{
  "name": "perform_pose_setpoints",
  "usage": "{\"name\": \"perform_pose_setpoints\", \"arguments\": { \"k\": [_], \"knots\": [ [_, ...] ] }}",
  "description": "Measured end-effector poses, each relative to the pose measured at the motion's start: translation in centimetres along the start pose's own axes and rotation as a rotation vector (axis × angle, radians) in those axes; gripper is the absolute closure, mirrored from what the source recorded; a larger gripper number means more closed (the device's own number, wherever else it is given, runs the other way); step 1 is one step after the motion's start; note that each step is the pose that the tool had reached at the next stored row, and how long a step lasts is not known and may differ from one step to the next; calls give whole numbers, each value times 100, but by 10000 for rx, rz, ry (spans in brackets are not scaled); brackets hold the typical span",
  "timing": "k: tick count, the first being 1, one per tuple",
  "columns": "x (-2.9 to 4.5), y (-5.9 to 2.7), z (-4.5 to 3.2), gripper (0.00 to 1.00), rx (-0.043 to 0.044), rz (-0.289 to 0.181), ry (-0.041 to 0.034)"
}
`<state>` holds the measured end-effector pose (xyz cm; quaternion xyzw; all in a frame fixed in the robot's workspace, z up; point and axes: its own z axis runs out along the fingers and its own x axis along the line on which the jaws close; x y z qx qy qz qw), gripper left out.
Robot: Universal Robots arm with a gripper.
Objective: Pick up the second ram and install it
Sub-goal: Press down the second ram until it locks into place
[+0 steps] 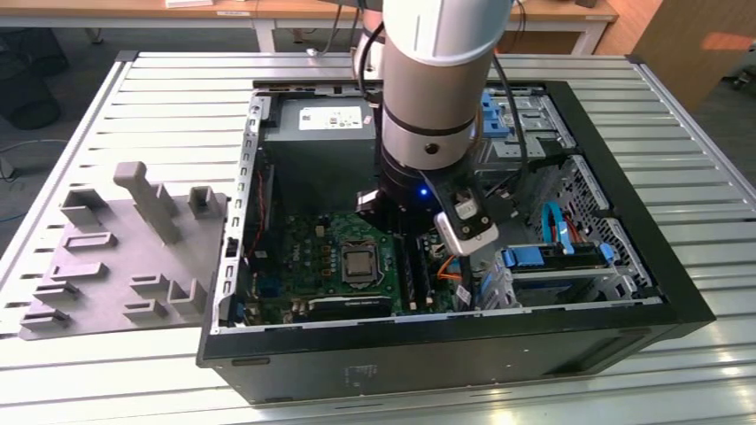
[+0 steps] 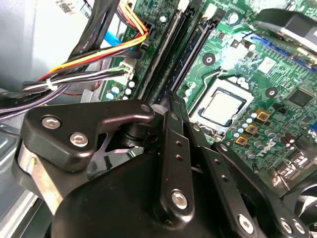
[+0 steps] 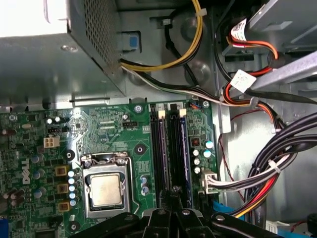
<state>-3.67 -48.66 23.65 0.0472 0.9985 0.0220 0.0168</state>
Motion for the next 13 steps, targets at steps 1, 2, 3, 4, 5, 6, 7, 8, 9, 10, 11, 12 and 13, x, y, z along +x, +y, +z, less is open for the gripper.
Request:
{"name": "perform_pose_setpoints", "arguments": {
  "k": [1, 2, 3, 4, 5, 6, 7, 8, 9, 10, 11, 12, 13],
  "knots": [
    [-1, -7, 0, 89, 11, 2, -1],
    [-1, -15, 0, 89, 20, 5, -3],
    [-2, -23, 1, 89, 25, 8, -3],
    [-3, -31, 1, 89, 29, 10, -4],
    [-4, -40, 1, 89, 34, 13, -4],
    [-5, -49, 1, 89, 37, 15, -5],
    [-6, -58, 1, 89, 41, 18, -5],
    [-7, -67, 1, 89, 44, 20, -5],
    [-8, -78, 1, 89, 45, 21, -5],
    [-9, -88, 1, 89, 45, 23, -5],
    [-10, -98, 2, 89, 46, 25, -6],
    [-11, -108, 2, 89, 46, 26, -6],
    [-11, -118, 2, 89, 47, 28, -6]
  ]
}}
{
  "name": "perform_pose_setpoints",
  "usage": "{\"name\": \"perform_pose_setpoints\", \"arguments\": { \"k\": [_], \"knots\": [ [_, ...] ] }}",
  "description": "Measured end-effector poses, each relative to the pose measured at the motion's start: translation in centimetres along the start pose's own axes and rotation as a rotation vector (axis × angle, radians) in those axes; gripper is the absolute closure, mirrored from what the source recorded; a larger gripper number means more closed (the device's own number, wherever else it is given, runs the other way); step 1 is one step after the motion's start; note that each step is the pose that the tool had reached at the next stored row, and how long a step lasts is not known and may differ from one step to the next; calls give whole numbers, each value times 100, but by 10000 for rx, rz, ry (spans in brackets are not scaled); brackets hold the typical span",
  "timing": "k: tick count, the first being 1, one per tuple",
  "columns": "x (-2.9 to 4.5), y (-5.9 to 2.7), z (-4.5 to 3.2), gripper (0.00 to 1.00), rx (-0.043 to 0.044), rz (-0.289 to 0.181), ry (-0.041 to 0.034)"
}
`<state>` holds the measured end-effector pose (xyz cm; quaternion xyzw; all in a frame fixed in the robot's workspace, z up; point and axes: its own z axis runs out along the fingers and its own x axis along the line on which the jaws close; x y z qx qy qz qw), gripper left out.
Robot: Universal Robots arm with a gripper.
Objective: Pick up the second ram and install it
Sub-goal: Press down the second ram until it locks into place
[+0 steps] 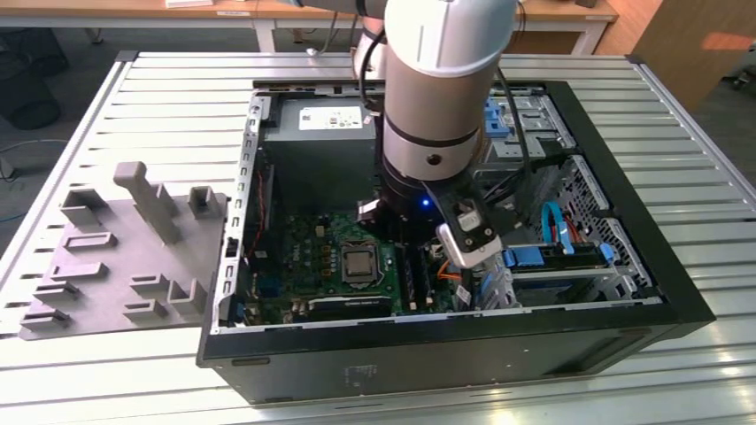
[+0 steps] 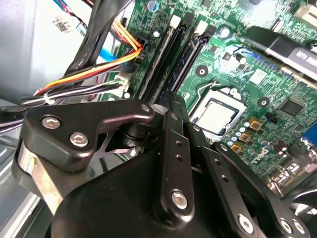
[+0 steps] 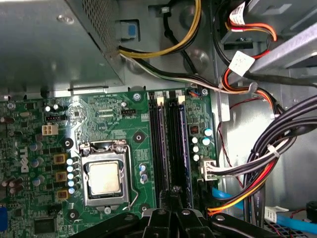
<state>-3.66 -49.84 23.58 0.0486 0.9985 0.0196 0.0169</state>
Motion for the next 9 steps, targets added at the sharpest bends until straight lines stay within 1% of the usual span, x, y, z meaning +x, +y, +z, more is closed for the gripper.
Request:
{"name": "perform_pose_setpoints", "arguments": {
  "k": [9],
  "knots": [
    [-4, -48, 14, 89, 16, 12, -3]
  ]
}}
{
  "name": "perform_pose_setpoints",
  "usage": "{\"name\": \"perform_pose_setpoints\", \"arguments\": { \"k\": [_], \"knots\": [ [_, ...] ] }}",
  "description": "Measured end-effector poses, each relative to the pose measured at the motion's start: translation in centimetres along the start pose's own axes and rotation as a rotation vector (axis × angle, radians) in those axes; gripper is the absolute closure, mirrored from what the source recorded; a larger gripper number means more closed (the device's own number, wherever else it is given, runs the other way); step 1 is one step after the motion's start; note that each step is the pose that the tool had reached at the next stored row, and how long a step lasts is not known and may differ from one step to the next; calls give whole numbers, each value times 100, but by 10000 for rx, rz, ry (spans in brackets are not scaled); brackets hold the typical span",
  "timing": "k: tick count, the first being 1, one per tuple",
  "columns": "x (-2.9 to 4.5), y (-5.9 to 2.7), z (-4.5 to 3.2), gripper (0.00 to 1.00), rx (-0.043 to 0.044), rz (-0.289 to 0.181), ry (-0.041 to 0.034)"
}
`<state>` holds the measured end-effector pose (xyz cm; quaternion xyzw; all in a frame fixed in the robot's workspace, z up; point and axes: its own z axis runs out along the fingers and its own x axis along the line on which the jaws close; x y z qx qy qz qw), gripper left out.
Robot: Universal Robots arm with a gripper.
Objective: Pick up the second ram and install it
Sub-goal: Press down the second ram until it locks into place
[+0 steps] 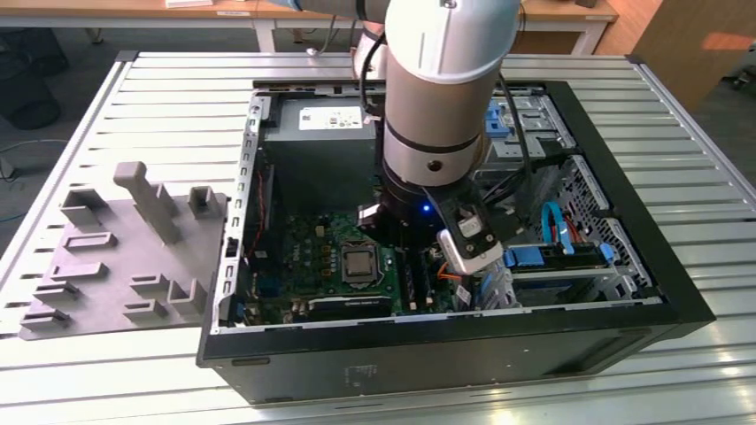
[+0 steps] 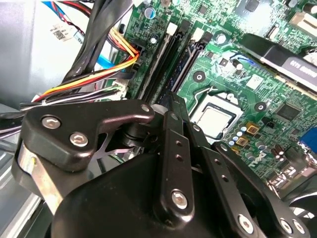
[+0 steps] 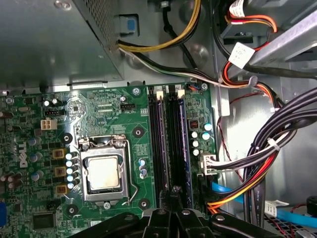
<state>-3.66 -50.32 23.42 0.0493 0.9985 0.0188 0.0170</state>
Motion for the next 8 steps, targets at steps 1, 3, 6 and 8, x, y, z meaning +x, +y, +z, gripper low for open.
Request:
{"name": "perform_pose_setpoints", "arguments": {
  "k": [1, 3, 6, 8],
  "knots": [
    [0, -5, 4, 89, -1, 2, 0],
    [-1, -13, 12, 89, 0, 6, 0],
    [-2, -26, 19, 89, 1, 10, 0],
    [-3, -38, 20, 89, 1, 9, 0]
  ]
}}
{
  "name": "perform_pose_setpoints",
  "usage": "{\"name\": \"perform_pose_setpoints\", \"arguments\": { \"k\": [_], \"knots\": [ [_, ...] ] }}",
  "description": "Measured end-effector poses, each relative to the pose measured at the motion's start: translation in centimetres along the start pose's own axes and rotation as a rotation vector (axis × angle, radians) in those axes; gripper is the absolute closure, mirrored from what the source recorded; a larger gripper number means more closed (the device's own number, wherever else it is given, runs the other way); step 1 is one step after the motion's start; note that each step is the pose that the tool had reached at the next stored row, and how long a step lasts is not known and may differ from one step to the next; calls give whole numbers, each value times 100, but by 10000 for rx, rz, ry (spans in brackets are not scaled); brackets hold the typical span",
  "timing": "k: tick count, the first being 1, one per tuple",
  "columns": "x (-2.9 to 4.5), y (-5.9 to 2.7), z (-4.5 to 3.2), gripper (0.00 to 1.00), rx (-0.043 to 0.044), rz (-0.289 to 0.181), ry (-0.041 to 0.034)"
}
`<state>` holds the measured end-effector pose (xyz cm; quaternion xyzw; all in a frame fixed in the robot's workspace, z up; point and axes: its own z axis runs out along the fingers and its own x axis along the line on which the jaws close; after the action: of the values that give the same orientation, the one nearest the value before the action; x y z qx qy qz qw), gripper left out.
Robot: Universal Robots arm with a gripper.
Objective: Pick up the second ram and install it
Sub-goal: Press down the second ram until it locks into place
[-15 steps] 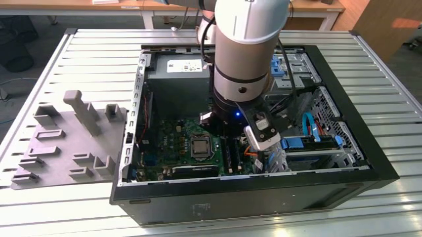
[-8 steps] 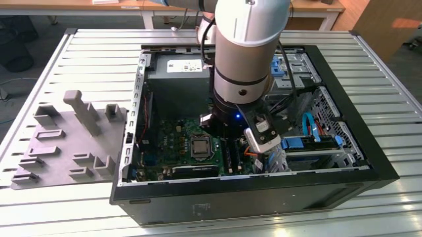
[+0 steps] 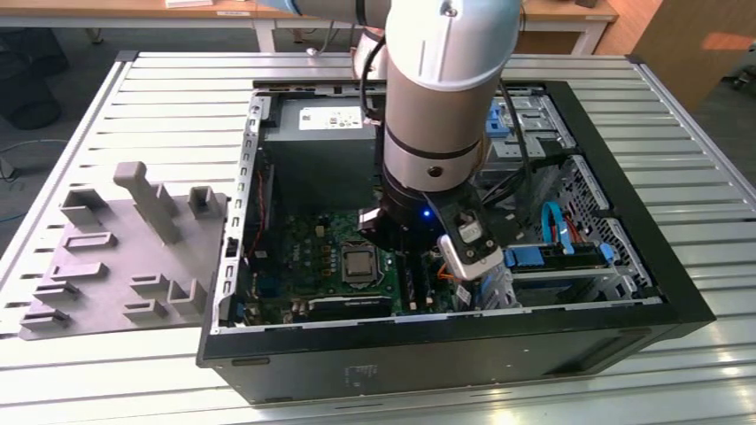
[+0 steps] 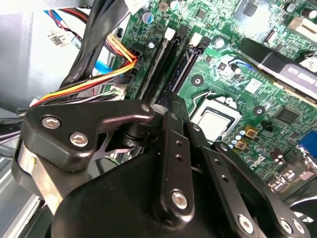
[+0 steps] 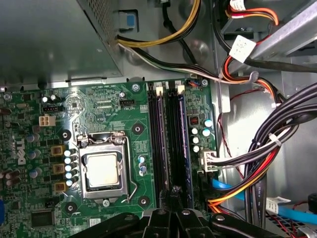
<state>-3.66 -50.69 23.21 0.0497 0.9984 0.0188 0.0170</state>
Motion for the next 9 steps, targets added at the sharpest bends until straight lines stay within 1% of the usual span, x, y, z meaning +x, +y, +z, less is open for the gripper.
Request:
{"name": "perform_pose_setpoints", "arguments": {
  "k": [9],
  "knots": [
    [-4, -53, 8, 89, -3, 1, -1]
  ]
}}
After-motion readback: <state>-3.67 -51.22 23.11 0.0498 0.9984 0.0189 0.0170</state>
